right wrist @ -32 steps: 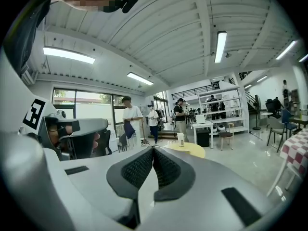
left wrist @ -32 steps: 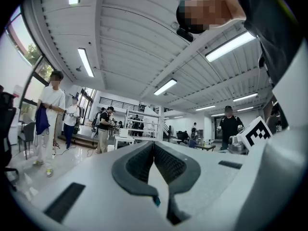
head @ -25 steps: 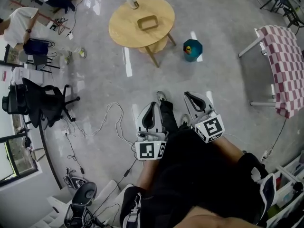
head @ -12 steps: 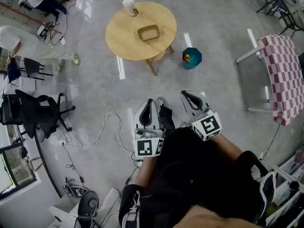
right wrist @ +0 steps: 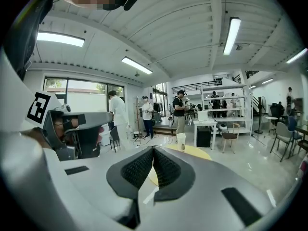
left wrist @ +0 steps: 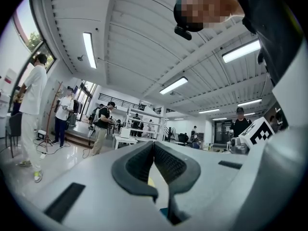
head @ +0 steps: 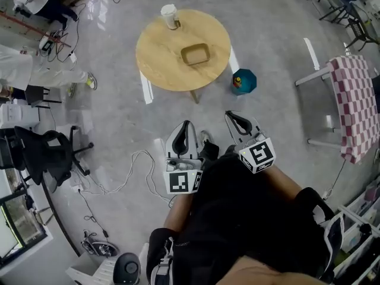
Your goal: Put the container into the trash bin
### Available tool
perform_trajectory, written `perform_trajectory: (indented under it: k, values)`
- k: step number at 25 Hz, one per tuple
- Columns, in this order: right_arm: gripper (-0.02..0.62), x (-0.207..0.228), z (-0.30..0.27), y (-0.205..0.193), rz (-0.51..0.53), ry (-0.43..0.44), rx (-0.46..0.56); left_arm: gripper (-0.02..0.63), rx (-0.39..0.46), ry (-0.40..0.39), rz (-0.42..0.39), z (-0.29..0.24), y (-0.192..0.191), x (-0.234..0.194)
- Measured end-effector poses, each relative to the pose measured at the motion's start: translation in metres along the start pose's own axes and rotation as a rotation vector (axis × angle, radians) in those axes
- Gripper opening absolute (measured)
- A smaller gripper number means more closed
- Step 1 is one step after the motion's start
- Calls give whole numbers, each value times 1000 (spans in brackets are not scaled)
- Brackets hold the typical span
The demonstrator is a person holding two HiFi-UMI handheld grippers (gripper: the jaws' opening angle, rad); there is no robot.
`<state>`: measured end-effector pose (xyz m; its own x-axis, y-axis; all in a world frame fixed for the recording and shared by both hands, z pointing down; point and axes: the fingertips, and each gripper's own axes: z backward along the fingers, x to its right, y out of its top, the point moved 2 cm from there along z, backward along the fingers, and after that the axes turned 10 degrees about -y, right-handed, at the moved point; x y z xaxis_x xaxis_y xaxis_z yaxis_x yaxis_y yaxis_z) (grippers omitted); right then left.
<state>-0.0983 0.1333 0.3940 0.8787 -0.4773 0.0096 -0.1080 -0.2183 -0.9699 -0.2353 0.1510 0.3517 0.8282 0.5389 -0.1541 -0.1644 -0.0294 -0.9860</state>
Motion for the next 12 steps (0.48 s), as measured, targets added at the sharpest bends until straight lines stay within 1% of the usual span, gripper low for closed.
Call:
perform_trajectory:
  k: [3, 6, 12]
  values:
    - [26, -1, -26, 2, 13, -2, -3, 11, 0, -4, -2, -13, 1, -23]
    - [26, -1, -46, 1, 24, 3, -33, 11, -9, 3, 16, -20, 1, -38]
    - [26, 3, -93, -4, 70, 42, -66, 11, -34, 8, 37, -40, -10, -67]
